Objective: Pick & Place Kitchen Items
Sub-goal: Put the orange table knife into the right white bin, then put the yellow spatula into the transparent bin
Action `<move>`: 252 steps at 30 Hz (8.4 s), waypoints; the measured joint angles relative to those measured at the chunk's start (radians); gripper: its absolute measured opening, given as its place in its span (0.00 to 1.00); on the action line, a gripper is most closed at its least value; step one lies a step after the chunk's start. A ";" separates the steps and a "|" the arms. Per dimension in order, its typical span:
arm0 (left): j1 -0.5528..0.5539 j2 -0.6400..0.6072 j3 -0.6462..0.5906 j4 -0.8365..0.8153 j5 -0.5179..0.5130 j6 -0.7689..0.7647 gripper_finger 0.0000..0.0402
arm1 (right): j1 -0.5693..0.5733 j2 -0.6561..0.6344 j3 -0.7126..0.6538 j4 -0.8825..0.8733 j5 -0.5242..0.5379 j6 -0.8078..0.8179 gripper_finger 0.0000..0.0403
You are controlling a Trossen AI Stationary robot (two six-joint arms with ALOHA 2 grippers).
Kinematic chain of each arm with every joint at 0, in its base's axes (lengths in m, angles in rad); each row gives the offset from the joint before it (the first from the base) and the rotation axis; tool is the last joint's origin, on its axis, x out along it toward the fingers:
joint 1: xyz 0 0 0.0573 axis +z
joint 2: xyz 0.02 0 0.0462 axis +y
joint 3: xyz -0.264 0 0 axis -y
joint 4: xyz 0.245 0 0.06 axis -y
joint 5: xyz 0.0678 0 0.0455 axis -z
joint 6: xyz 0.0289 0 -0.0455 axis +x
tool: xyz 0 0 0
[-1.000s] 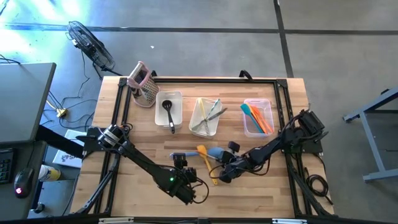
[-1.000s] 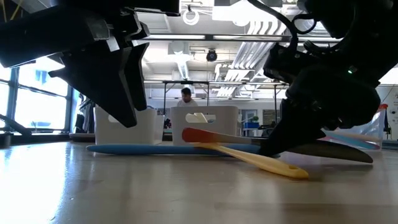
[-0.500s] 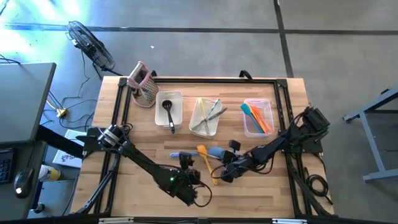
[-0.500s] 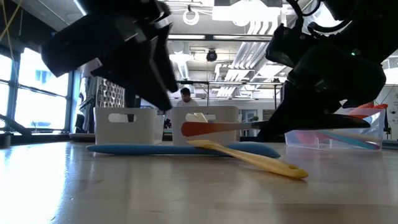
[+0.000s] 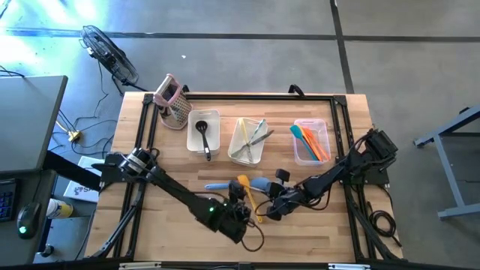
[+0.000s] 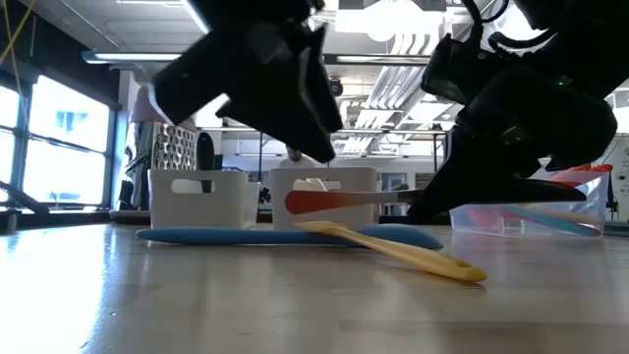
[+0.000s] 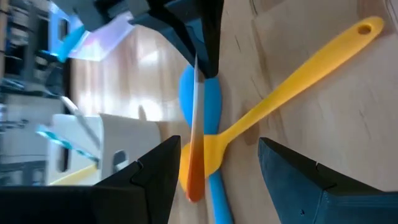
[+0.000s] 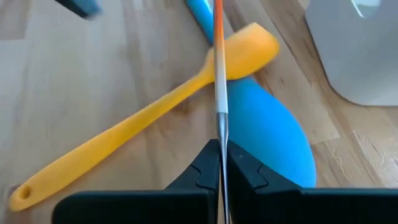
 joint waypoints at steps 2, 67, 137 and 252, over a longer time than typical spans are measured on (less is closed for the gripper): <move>0.023 0.000 0.000 0.021 0.048 0.001 0.52 | 0.012 0.000 0.001 0.008 0.006 -0.014 0.01; 0.122 0.026 0.000 0.095 0.337 -0.080 0.03 | 0.131 -0.011 0.002 0.103 0.141 -0.165 0.35; 0.456 0.038 0.145 -0.242 0.044 -0.494 0.02 | 0.319 -0.188 0.001 -0.006 0.612 -0.206 0.46; 0.134 0.044 0.339 -0.412 0.492 0.054 0.43 | 0.272 -0.187 0.003 0.010 0.466 -0.185 0.46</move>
